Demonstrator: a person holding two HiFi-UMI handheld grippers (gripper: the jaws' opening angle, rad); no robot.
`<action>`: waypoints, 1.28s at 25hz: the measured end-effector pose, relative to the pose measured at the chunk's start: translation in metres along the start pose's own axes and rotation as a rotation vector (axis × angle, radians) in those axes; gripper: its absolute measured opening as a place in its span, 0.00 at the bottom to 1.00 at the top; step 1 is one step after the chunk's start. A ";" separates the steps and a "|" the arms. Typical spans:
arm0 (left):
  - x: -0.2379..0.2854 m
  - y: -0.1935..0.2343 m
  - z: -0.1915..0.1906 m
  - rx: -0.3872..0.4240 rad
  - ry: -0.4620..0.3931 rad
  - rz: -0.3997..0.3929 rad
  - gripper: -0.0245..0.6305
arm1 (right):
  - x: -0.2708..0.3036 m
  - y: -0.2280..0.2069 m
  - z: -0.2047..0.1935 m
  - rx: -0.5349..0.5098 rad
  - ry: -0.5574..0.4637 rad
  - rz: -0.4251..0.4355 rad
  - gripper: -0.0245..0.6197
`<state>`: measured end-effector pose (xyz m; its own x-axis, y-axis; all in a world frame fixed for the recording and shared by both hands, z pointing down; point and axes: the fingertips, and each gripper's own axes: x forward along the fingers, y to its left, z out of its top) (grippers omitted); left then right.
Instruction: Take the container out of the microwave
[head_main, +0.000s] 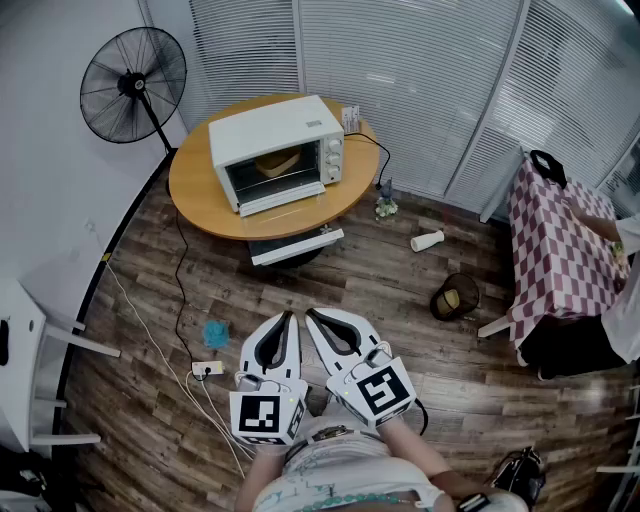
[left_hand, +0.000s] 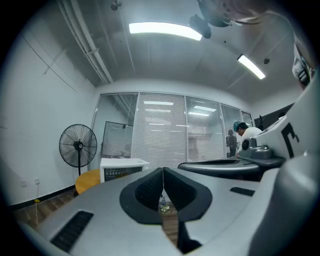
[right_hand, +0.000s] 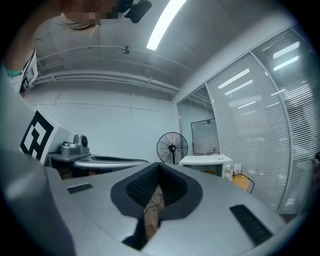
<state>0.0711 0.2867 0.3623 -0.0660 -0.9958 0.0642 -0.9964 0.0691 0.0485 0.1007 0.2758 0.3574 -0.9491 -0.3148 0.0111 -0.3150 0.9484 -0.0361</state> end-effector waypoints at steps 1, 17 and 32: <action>0.000 -0.002 0.000 0.001 0.000 0.002 0.06 | -0.002 -0.001 0.000 -0.001 0.000 0.002 0.03; 0.013 -0.022 -0.010 -0.048 0.017 0.000 0.06 | -0.015 -0.028 -0.004 -0.008 0.001 0.010 0.03; 0.088 0.022 -0.012 -0.042 0.034 -0.039 0.06 | 0.049 -0.080 -0.009 -0.010 0.003 -0.031 0.03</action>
<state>0.0436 0.2018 0.3809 -0.0241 -0.9951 0.0954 -0.9951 0.0331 0.0934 0.0791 0.1849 0.3697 -0.9387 -0.3444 0.0155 -0.3447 0.9384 -0.0259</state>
